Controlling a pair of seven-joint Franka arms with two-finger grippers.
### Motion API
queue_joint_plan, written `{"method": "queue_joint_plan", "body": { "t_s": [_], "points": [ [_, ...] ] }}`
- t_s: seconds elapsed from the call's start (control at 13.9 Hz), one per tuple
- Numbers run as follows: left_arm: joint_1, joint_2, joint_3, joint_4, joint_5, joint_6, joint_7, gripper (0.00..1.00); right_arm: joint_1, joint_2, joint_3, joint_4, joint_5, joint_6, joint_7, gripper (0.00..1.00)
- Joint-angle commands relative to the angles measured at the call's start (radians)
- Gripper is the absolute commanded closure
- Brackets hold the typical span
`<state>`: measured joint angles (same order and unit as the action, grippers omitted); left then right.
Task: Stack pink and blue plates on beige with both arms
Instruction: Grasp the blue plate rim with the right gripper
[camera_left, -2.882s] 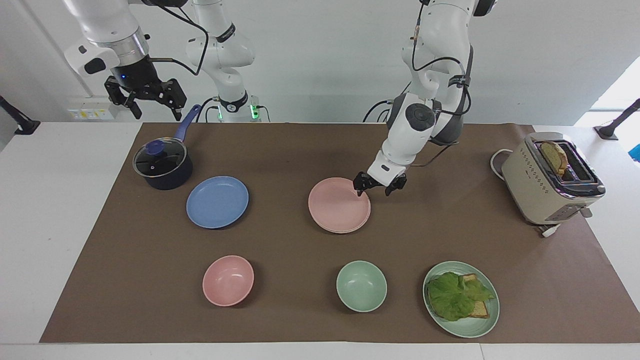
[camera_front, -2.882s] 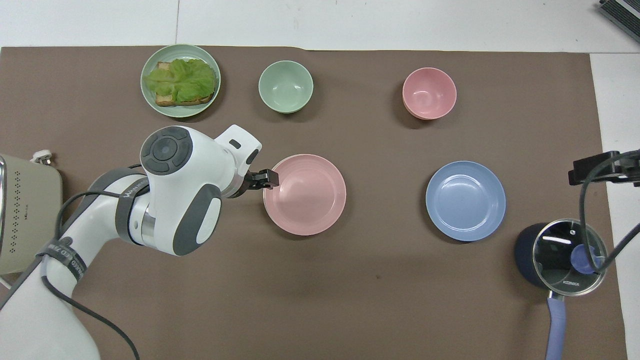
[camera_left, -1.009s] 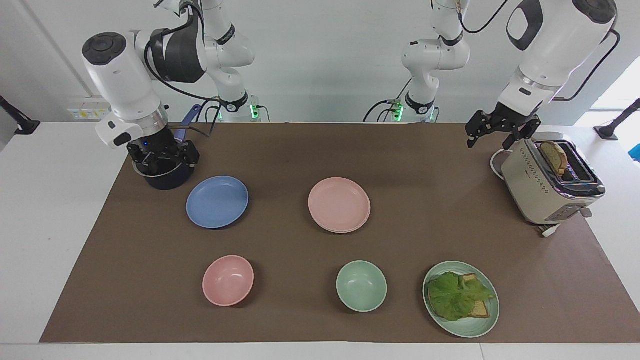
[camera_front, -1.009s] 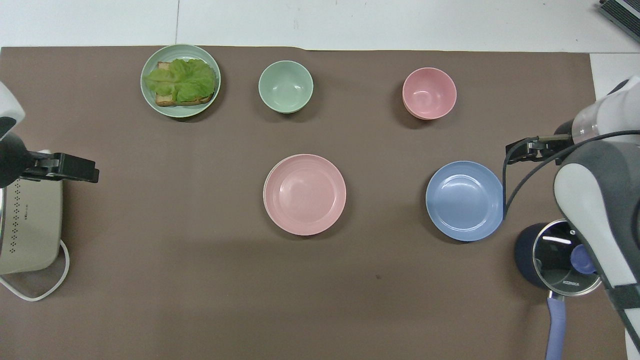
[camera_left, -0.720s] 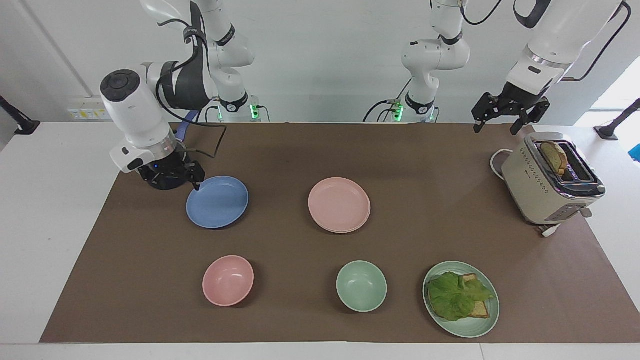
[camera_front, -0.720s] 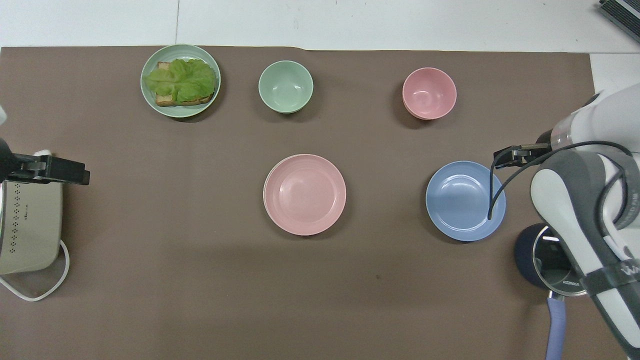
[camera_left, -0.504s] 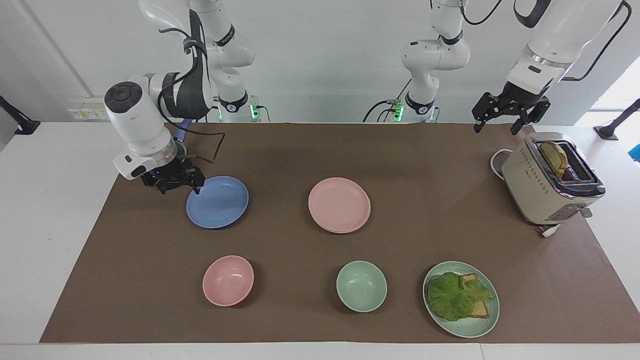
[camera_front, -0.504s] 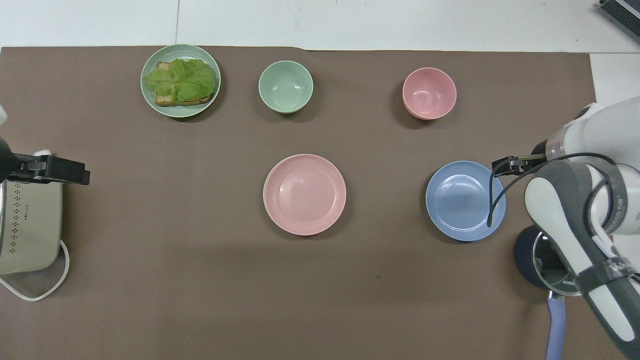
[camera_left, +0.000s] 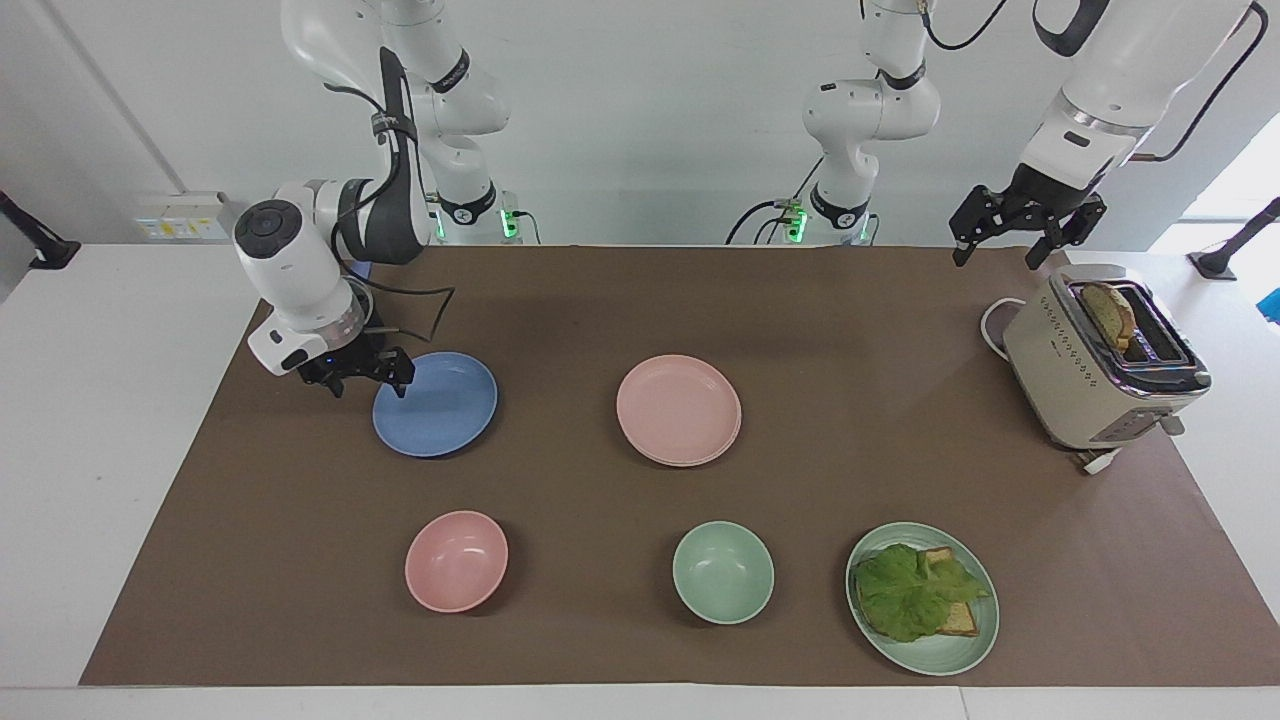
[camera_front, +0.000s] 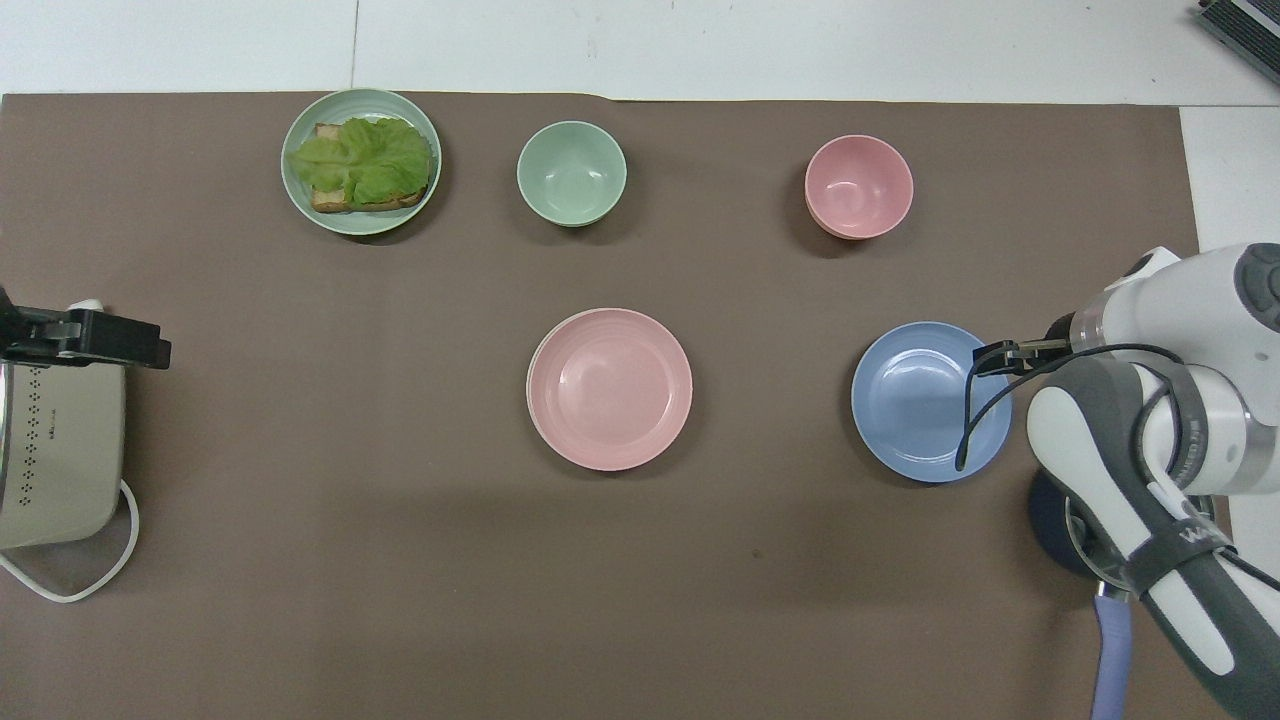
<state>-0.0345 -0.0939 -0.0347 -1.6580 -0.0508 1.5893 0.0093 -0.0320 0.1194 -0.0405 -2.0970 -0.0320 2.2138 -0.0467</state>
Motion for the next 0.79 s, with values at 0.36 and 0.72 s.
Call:
{"method": "queue_joint_plan", "body": {
  "t_s": [0.36,0.72],
  "points": [
    [0.013,0.002,-0.01,0.012,0.017,-0.023,0.012,0.0,-0.042,0.036,0.007,-0.139,0.001,0.191,-0.05,0.0],
    [0.013,0.002,-0.01,0.012,0.017,-0.023,0.011,0.0,-0.052,0.036,0.007,-0.149,0.001,0.193,-0.071,0.39]
  ]
}}
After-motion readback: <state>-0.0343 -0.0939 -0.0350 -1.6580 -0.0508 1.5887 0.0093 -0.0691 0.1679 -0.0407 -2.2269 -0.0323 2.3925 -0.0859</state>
